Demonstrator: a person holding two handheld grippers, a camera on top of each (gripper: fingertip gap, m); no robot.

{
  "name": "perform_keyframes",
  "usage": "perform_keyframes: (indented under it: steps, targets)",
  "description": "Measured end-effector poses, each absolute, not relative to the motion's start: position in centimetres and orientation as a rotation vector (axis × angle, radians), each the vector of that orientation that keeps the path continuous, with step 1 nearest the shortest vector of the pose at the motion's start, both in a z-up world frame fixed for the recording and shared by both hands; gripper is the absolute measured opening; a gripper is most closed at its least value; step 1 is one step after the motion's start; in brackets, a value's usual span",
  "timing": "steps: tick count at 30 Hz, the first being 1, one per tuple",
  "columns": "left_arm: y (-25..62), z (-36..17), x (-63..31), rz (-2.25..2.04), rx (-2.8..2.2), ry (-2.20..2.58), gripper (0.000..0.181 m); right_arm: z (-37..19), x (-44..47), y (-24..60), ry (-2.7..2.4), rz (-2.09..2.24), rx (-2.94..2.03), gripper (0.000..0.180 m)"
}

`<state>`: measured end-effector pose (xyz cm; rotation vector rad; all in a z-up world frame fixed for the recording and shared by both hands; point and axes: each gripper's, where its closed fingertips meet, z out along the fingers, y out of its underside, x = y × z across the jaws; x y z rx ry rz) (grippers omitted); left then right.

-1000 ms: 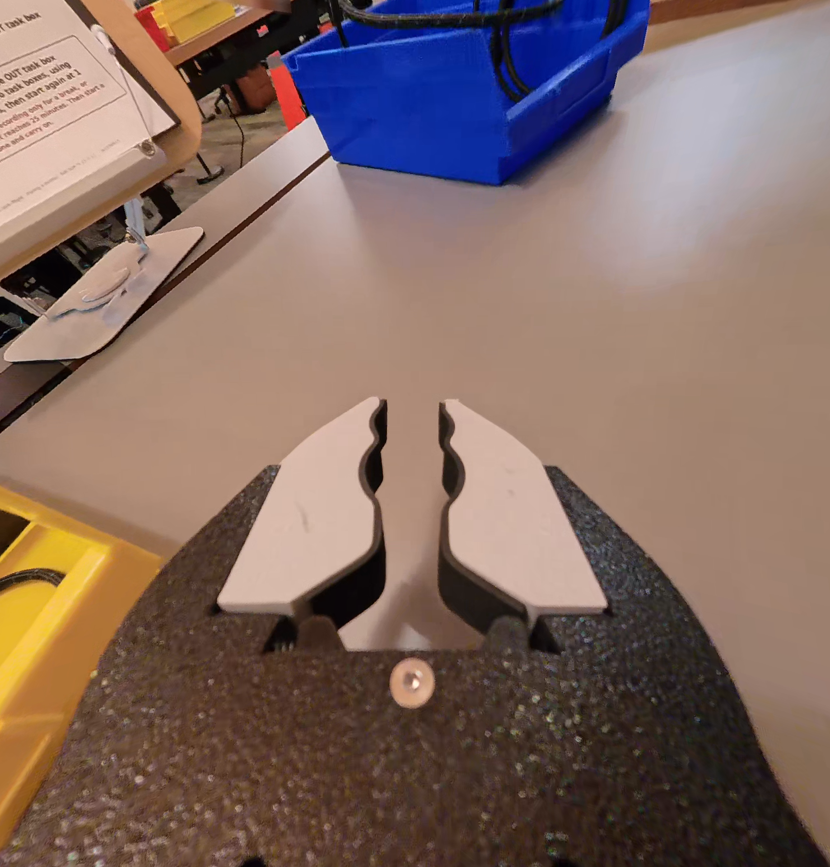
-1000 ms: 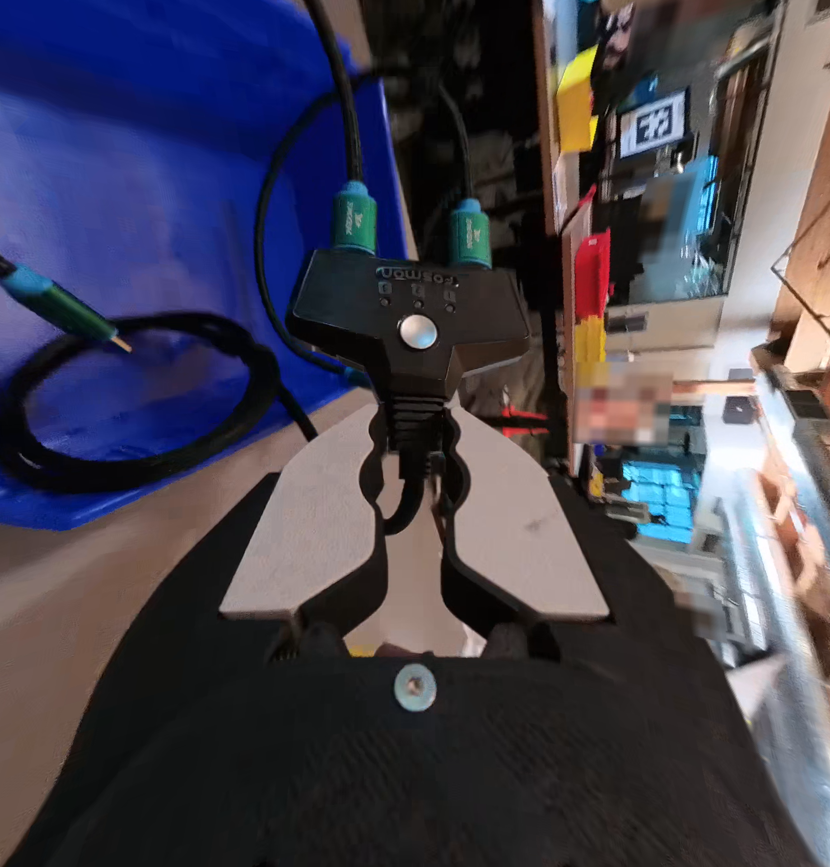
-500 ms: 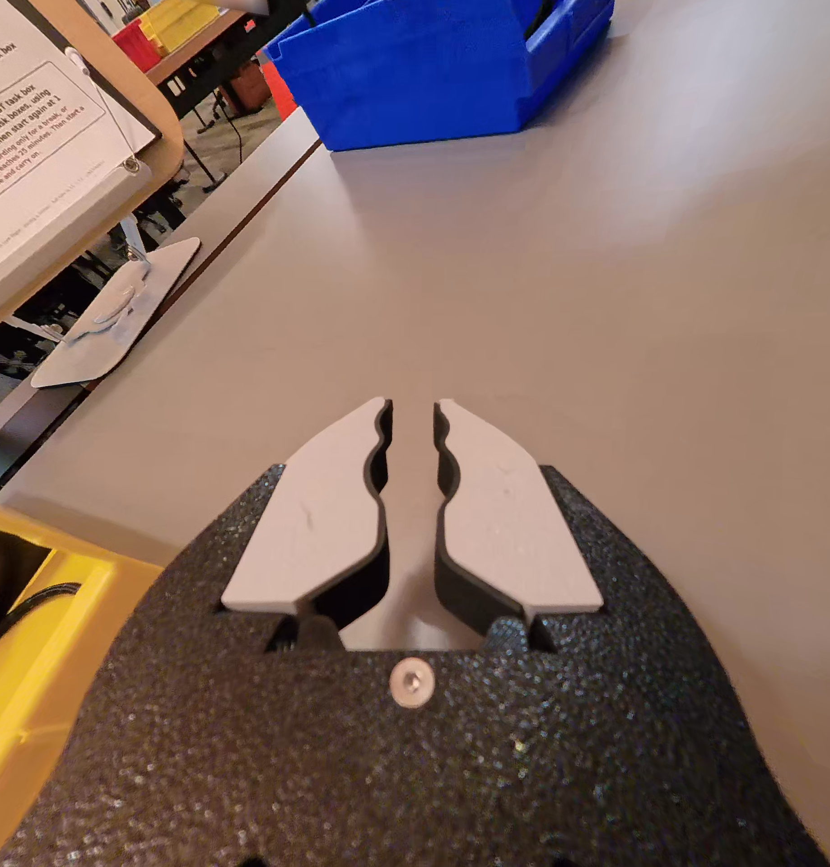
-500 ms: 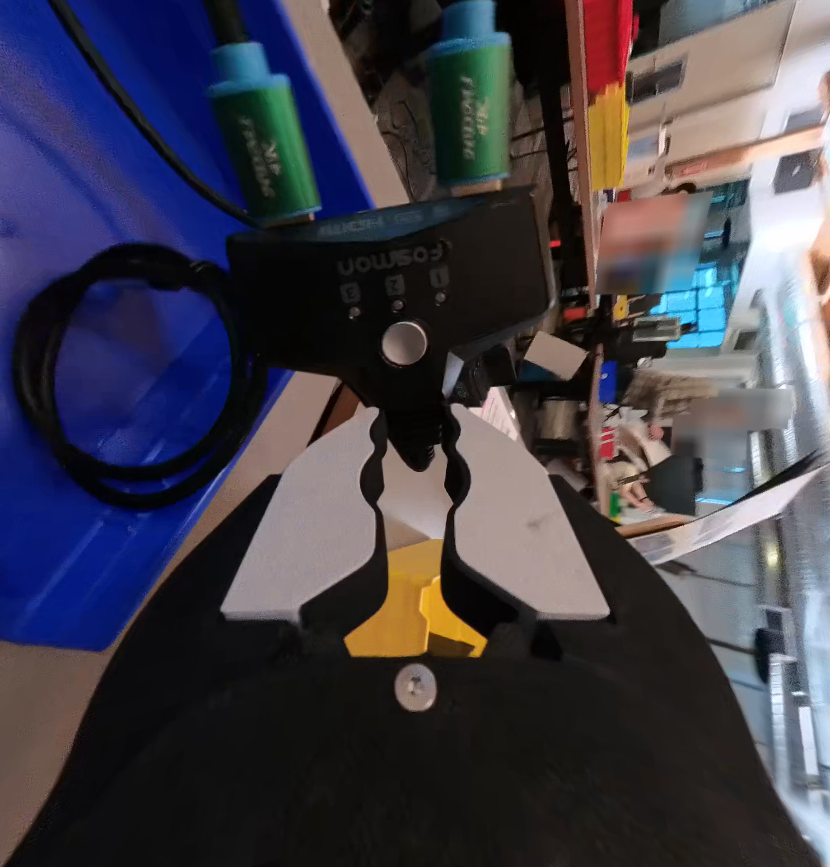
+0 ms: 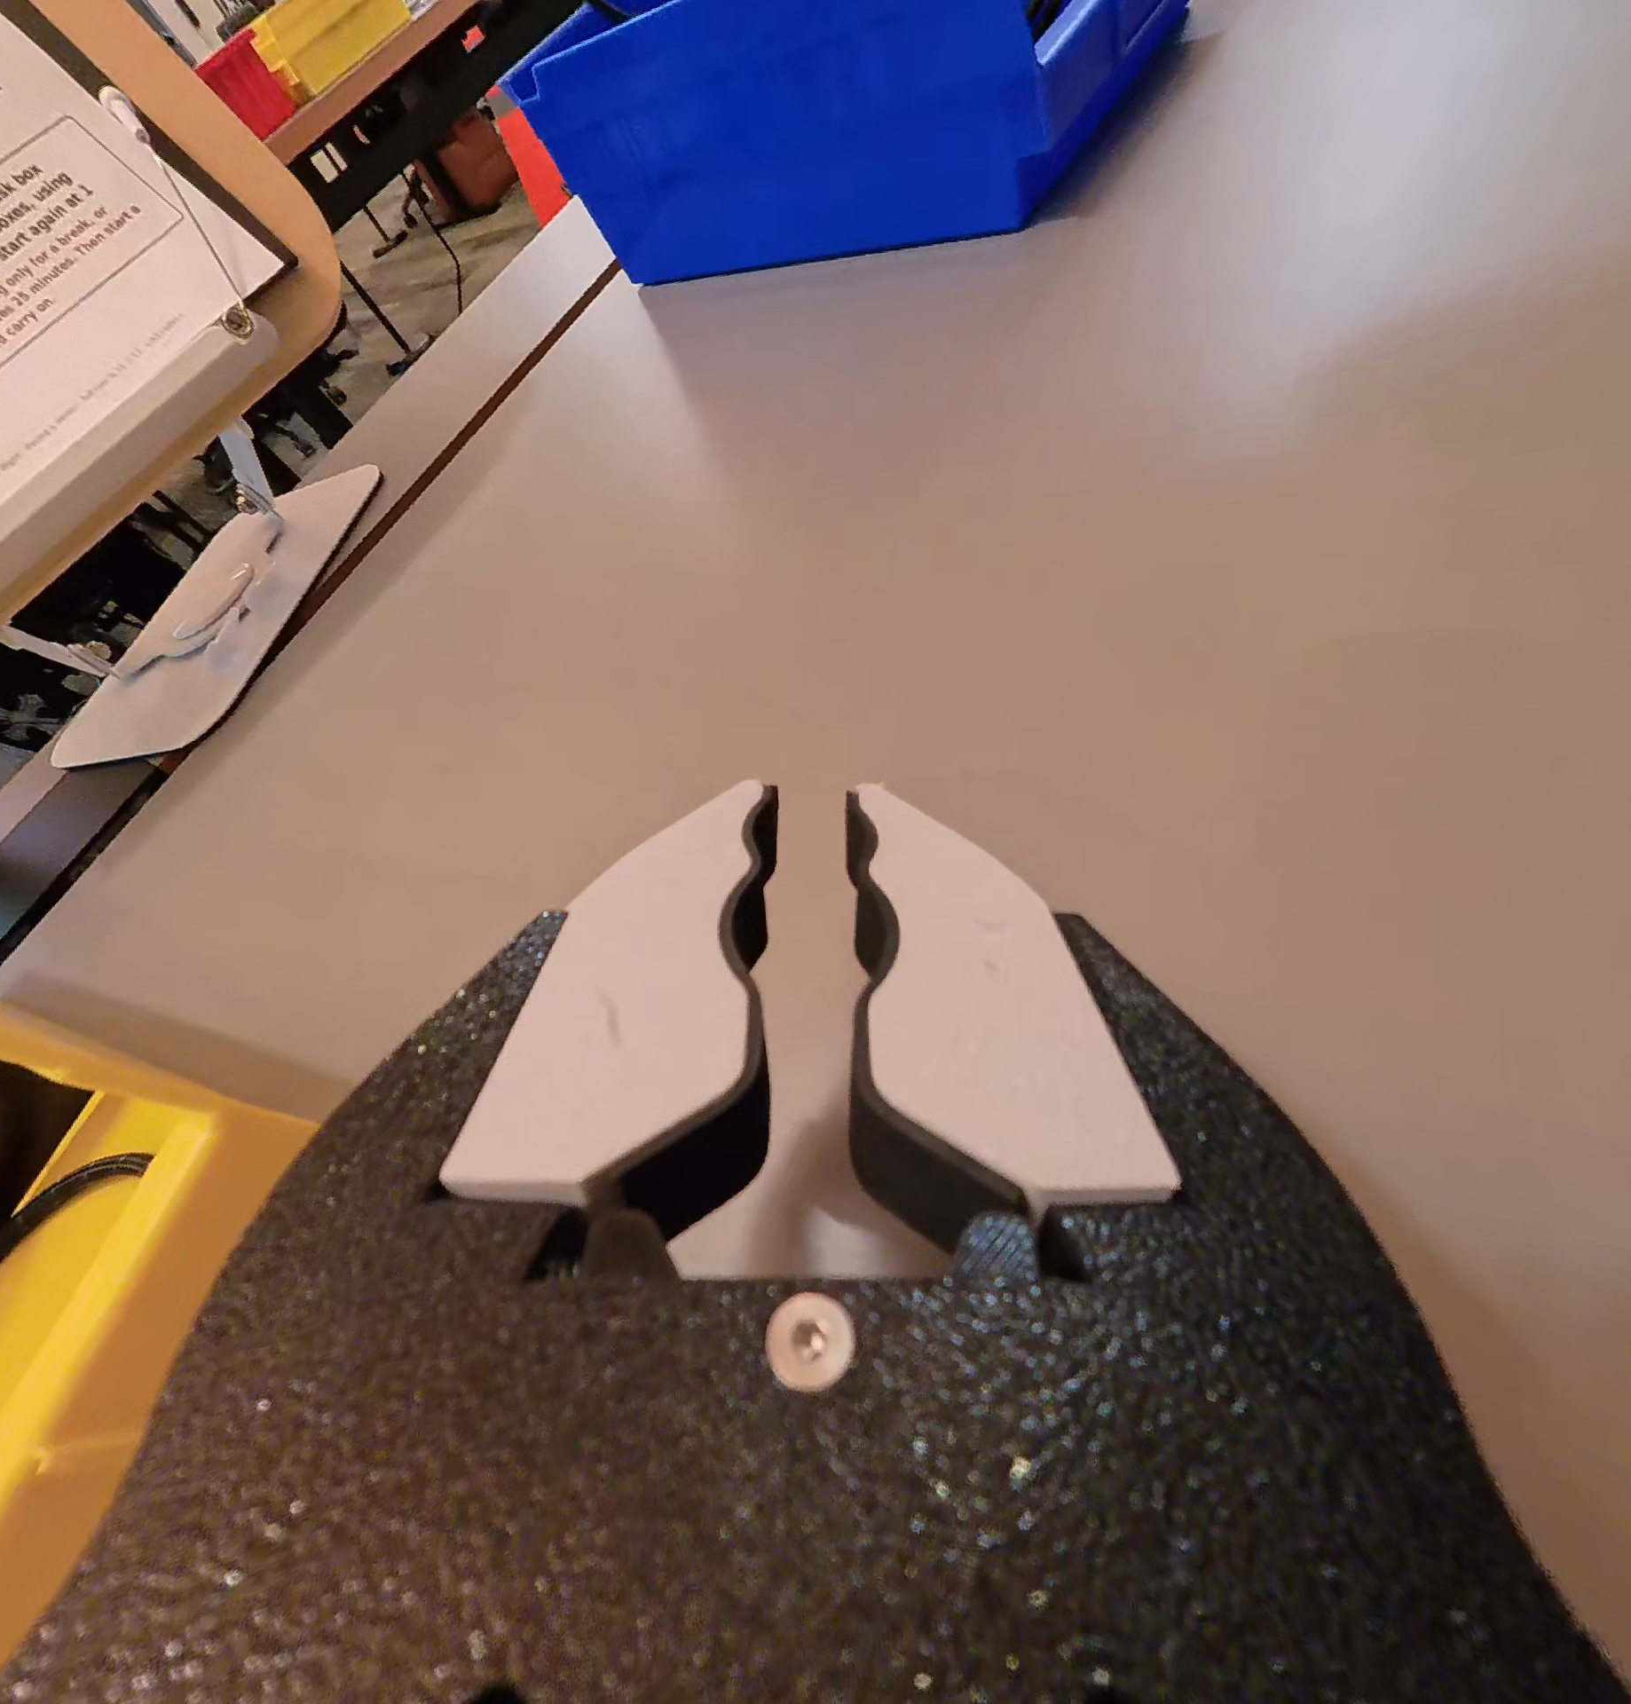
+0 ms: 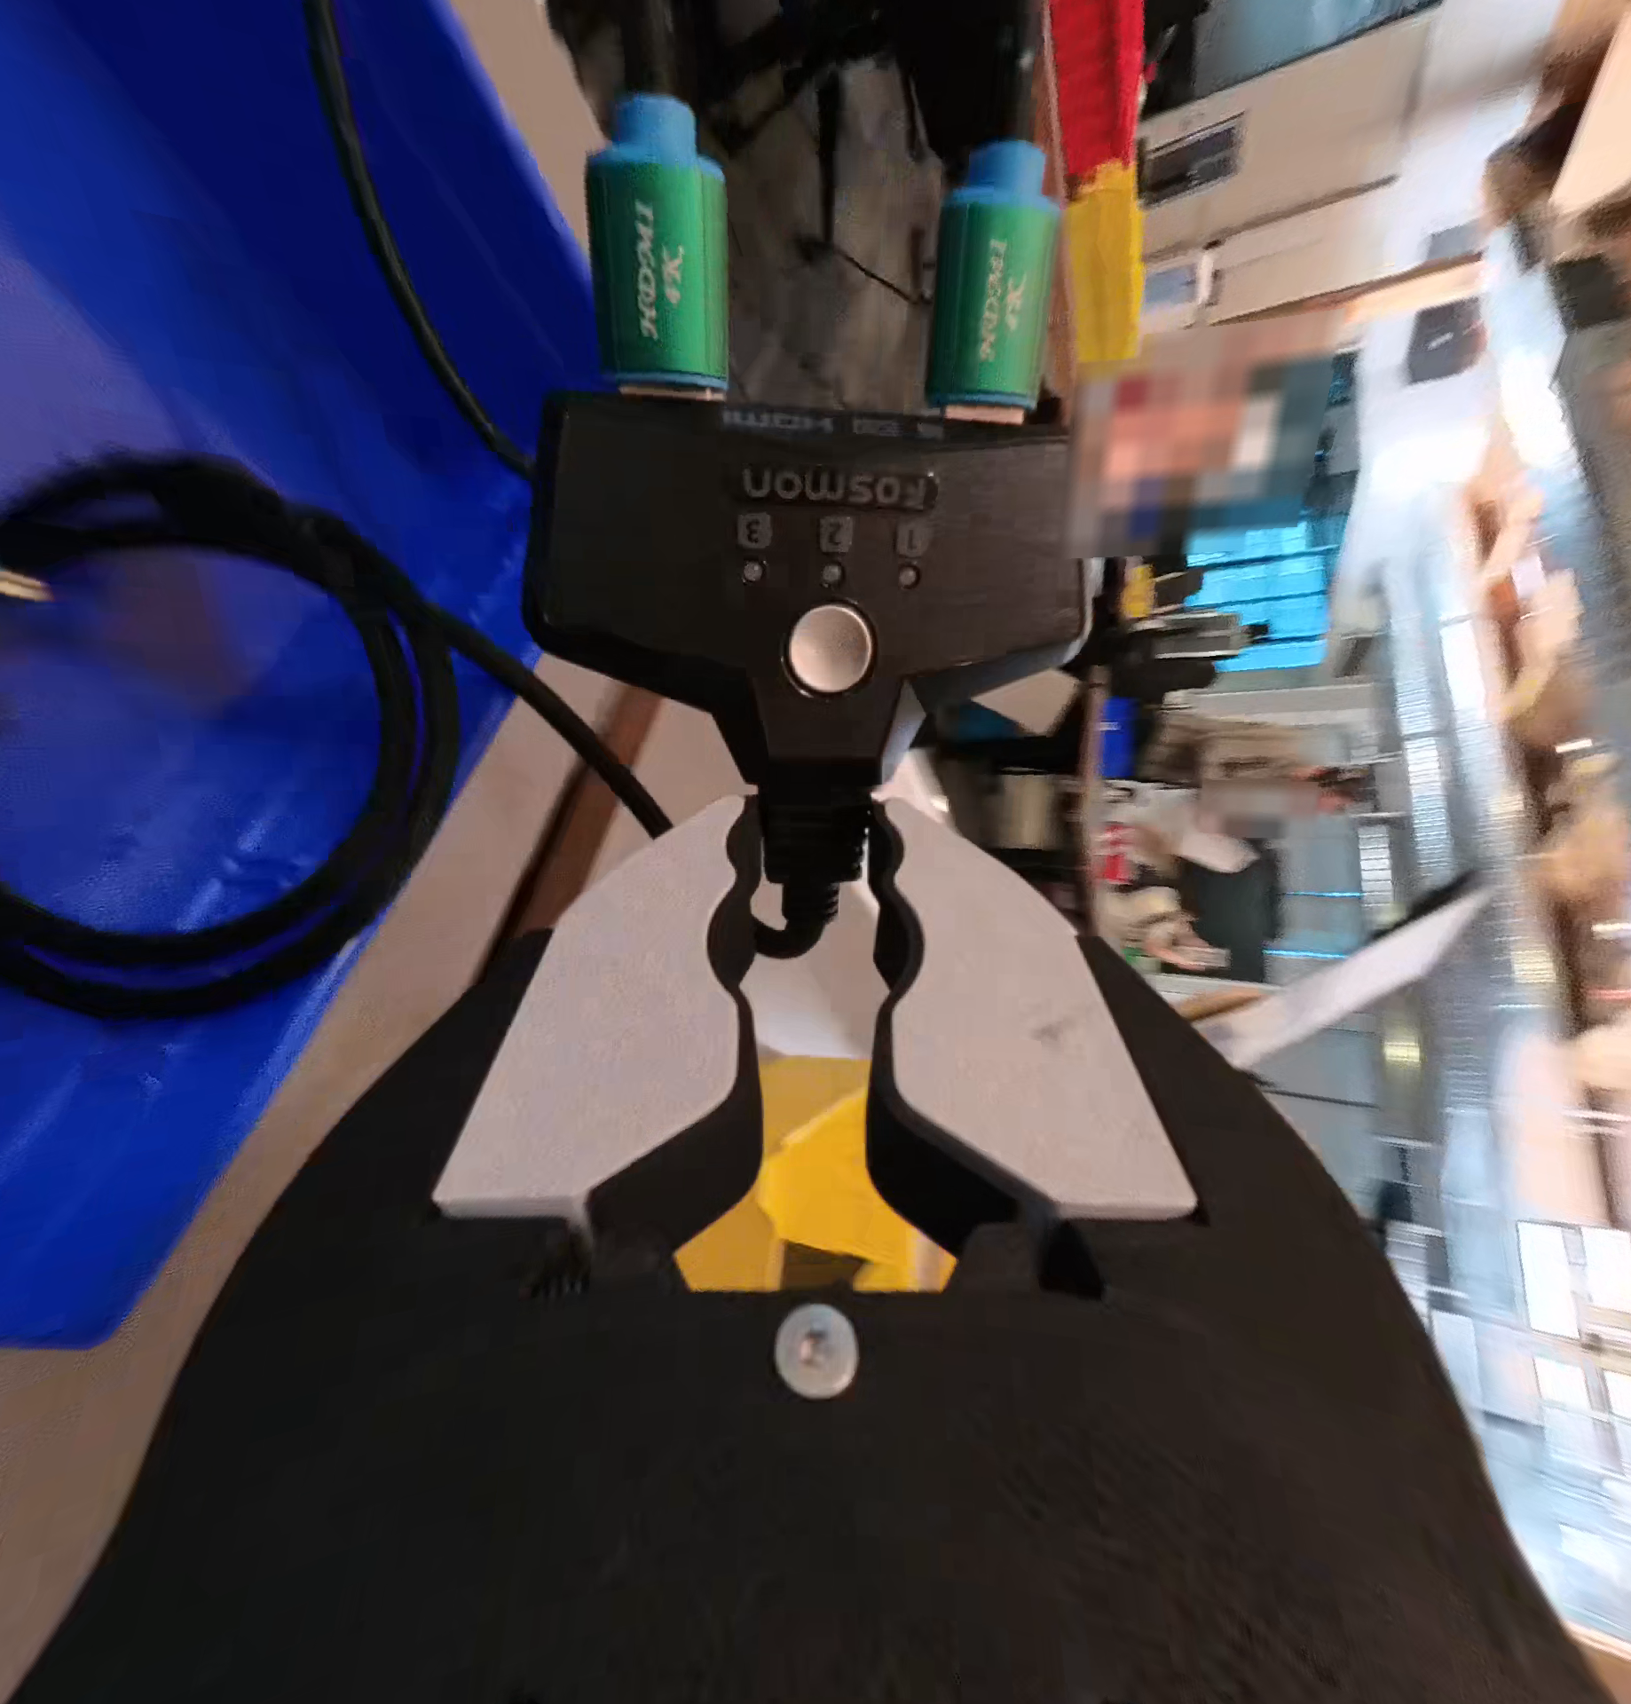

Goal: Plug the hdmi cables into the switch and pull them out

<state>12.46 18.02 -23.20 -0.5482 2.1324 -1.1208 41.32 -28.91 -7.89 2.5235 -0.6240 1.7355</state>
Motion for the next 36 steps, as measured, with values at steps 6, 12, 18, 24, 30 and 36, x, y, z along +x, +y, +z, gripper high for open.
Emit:
perform_keyframes:
  steps: [6, 12, 18, 24, 30, 36]
  targets:
    - [17.9, -23.2, 12.4, -1.111, -0.527, 2.123, 0.012, -8.9, 40.7, -28.1, 0.064, 1.677, 2.24, 0.022]
    - [17.9, -23.6, 12.5, -1.084, -0.532, 2.154, 0.012, -10.1, 39.8, -26.7, 0.126, 1.696, 2.425, 0.022]
    - [17.7, -24.2, 12.4, -1.029, -0.504, 2.176, 0.011, -9.0, 42.6, -27.2, -0.257, 1.704, 2.442, 0.022]
    - [17.4, -24.7, 12.3, -0.955, -0.444, 2.181, 0.007, -7.8, 47.0, -26.6, -0.234, 1.597, 2.393, 0.021]
    - [17.7, -24.0, 12.3, -1.035, -0.485, 2.154, 0.005, -8.0, 48.7, -26.2, -0.308, 1.603, 2.485, 0.016]
    - [17.8, -23.6, 12.4, -1.087, -0.521, 2.155, 0.004, -10.7, 45.9, -24.0, 0.04, 1.511, 2.576, 0.008]
